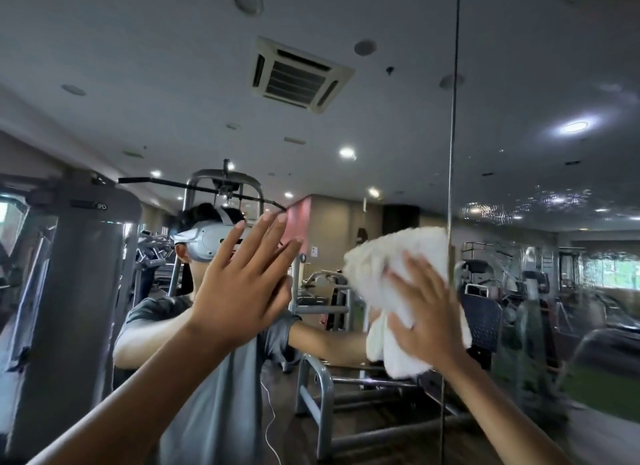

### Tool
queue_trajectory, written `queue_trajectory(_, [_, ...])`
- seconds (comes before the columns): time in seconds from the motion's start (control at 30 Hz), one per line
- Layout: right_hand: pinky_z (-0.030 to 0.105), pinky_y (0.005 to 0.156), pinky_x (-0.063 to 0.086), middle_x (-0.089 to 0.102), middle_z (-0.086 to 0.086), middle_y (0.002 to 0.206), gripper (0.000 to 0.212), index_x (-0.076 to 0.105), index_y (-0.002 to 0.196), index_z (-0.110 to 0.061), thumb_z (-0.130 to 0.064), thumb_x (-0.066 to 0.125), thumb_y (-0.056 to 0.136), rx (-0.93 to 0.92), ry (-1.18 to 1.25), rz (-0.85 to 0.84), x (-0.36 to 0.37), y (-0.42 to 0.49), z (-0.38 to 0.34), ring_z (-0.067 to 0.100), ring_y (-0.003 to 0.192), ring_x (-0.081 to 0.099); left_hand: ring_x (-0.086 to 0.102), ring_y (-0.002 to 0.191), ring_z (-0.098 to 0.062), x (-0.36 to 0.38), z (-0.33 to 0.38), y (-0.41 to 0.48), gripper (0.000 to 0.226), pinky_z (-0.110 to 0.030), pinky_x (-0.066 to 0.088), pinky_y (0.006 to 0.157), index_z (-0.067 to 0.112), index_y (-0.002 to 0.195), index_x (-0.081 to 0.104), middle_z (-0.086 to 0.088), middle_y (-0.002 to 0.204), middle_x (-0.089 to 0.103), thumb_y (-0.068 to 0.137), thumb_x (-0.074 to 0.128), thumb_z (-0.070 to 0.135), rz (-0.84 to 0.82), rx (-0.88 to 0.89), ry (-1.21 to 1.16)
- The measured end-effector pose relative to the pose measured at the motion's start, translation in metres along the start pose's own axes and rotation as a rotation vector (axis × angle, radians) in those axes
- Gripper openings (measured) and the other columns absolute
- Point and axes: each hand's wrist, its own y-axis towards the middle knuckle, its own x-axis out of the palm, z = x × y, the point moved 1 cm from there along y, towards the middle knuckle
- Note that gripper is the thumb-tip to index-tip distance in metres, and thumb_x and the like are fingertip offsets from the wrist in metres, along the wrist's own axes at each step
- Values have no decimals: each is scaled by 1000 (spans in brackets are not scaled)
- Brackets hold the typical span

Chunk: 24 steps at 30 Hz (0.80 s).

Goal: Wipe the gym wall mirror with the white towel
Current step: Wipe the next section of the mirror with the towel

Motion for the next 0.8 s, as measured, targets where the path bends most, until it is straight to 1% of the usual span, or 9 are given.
queue_trajectory(0.1, [64,110,25,27,1,163,63,37,151,-31,-48,40,90,531,63,99,-7,70,-13,25,148,24,36,146,-33,-5,-6,4,54,-52,25,118,14,141,58,-18,154,42,96,40,39,-52,12,-8])
queue_trajectory(0.17, [66,113,15,18,1,166,66,30,155,-30,-50,38,93,679,112,111,-8,112,-42,24,151,16,37,145,-34,-8,-10,5,53,-52,27,117,16,139,60,-19,155,41,94,42,39,-72,-6,-18])
queue_trajectory(0.23, [62,114,12,14,1,167,67,27,156,-31,-51,37,94,559,108,95,-6,125,-76,24,153,12,37,145,-33,-10,-16,1,52,-56,27,116,17,137,61,-18,156,40,95,41,40,-85,-36,-19])
queue_trajectory(0.33, [53,110,19,19,2,166,66,33,154,-31,-52,41,92,98,36,71,0,98,-115,24,153,17,39,144,-34,-19,-35,-6,53,-57,27,116,16,137,61,-18,155,41,97,37,41,-86,-84,3])
queue_trajectory(0.4, [53,107,24,21,2,165,68,33,152,-33,-52,46,88,-194,-10,38,5,64,-108,24,152,20,38,144,-36,-27,-54,-13,55,-56,23,117,17,140,58,-19,156,40,96,38,43,-114,-120,24])
queue_trajectory(0.47, [55,106,27,19,-1,165,77,27,154,-36,-50,51,83,-322,-50,11,6,35,-76,23,152,20,32,147,-35,-38,-76,-28,59,-53,14,120,21,145,53,-18,159,34,96,36,48,-169,-165,42])
queue_trajectory(0.53, [62,104,33,14,-4,167,81,21,157,-38,-46,50,82,-221,-50,-19,3,19,-37,24,151,19,22,151,-34,-49,-101,-47,62,-51,8,121,26,150,45,-18,162,27,96,33,55,-227,-213,61])
queue_trajectory(0.7, [68,105,27,27,7,163,65,36,150,-27,-50,40,89,401,24,40,-7,87,-37,29,148,25,9,154,-27,-71,-151,-79,66,-53,8,121,32,158,22,-12,167,13,98,24,61,-283,-302,69])
queue_trajectory(0.8, [68,107,22,19,7,166,68,31,154,-25,-52,37,92,438,55,77,-6,142,-90,29,151,18,6,155,-28,-64,-143,-85,63,-56,6,122,29,160,18,-14,167,11,101,19,53,-233,-294,63])
